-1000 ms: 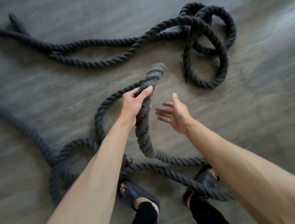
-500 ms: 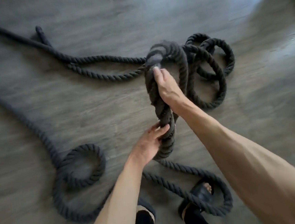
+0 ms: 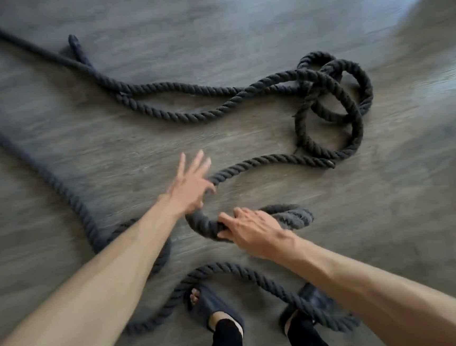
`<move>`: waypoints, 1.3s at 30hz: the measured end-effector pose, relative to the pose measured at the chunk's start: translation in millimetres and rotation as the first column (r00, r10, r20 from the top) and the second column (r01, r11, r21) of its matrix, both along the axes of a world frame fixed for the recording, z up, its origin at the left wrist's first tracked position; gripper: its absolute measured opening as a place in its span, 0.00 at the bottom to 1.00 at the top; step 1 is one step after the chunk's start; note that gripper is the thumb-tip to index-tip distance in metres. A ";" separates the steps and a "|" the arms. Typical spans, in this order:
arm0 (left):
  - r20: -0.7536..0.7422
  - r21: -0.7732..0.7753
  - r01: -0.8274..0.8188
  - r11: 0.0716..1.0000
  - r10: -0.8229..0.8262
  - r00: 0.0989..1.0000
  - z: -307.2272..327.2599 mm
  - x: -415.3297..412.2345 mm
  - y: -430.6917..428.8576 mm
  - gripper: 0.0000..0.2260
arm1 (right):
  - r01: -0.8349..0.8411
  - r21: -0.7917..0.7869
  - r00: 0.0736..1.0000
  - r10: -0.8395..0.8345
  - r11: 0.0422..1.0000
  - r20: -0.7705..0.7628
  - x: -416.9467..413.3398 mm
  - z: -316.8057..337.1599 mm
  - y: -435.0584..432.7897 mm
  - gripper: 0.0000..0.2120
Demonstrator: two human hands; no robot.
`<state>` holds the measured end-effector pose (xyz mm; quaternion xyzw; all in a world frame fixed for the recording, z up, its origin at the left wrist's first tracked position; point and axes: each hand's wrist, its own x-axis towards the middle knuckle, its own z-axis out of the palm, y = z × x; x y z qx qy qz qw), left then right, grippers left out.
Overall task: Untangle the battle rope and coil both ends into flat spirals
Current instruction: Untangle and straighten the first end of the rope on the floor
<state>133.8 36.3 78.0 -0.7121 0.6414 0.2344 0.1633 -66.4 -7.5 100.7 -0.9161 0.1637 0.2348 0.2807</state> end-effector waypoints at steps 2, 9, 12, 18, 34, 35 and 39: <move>-0.151 0.311 0.045 0.949 0.003 0.989 -19.9 -21.7 19.0 0.21 | -0.014 -0.028 1.000 0.014 1.000 -0.008 -6.5 -6.4 20.6 0.21; -0.250 0.576 0.131 0.807 0.021 0.968 -37.2 -37.2 62.6 0.19 | 0.050 -0.100 0.994 -0.060 0.994 -0.096 -18.3 -31.7 51.3 0.21; -0.125 0.337 0.237 0.911 -0.205 0.971 -31.7 -27.6 73.5 0.21 | 0.094 -0.103 0.984 -0.108 0.990 -0.138 -9.3 -35.6 46.1 0.25; 0.067 0.042 0.145 0.989 -0.148 0.987 -7.1 27.5 88.0 0.23 | 0.229 -0.226 0.958 -0.260 0.947 -0.119 31.2 -24.8 30.2 0.29; 0.156 -0.089 -0.662 0.744 0.667 0.729 -35.9 137.1 159.1 0.19 | 0.396 -0.145 0.856 -0.422 0.907 -0.299 122.7 -30.0 51.6 0.16; 0.146 -0.086 -0.691 0.717 0.696 0.704 -43.7 136.6 160.8 0.19 | 0.399 -0.139 0.848 -0.422 0.906 -0.321 119.5 -36.5 51.6 0.17; 0.097 -0.070 -0.799 0.597 0.801 0.591 -76.7 126.4 157.1 0.19 | 0.387 -0.154 0.807 -0.415 0.909 -0.421 105.2 -66.7 42.5 0.14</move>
